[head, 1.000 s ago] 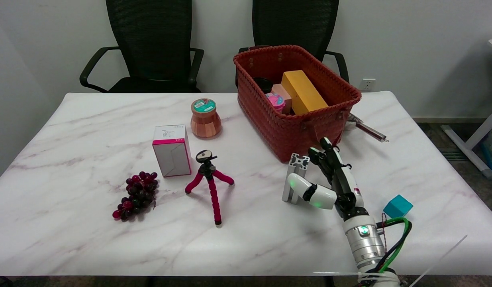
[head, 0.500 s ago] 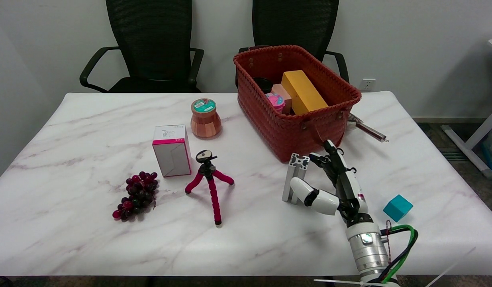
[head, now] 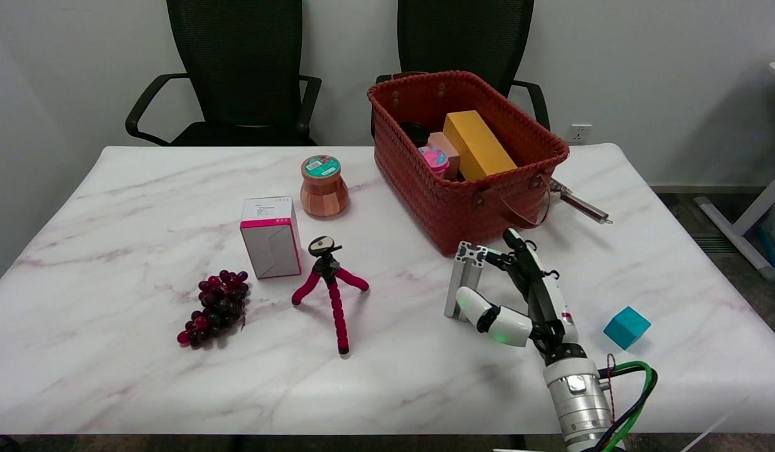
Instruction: Pick up the metal rectangular block.
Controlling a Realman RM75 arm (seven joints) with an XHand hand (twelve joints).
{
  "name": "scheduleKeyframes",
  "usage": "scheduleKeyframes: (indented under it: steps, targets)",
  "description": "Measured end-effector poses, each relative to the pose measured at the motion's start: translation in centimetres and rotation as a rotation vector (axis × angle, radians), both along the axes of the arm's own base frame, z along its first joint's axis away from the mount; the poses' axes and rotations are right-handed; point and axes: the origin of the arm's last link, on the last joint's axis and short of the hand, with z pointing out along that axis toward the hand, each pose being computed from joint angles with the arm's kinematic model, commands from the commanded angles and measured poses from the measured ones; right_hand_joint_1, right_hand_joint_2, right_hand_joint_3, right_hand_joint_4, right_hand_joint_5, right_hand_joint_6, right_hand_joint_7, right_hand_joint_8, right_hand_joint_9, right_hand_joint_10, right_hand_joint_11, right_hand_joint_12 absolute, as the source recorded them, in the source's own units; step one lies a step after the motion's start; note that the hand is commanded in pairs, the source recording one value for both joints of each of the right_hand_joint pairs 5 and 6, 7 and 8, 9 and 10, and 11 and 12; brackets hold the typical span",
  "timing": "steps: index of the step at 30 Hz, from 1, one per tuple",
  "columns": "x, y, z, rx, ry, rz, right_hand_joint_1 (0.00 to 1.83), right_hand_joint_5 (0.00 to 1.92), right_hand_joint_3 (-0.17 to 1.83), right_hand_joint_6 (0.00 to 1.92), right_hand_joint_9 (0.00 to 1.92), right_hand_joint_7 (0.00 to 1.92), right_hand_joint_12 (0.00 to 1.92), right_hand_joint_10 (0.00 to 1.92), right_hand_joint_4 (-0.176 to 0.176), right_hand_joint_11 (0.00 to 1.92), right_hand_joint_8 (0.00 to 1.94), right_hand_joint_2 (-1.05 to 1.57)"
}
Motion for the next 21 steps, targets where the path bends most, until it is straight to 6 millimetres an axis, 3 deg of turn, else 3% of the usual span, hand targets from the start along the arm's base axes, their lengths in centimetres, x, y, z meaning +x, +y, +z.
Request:
scheduleKeyframes:
  steps: [21]
  targets:
    - [-1.1,-2.3,0.3,0.023,-0.011,-0.013,1.04,0.15,0.66,0.15,0.34,0.49,0.07,0.34,0.000,0.07,0.49,0.51]
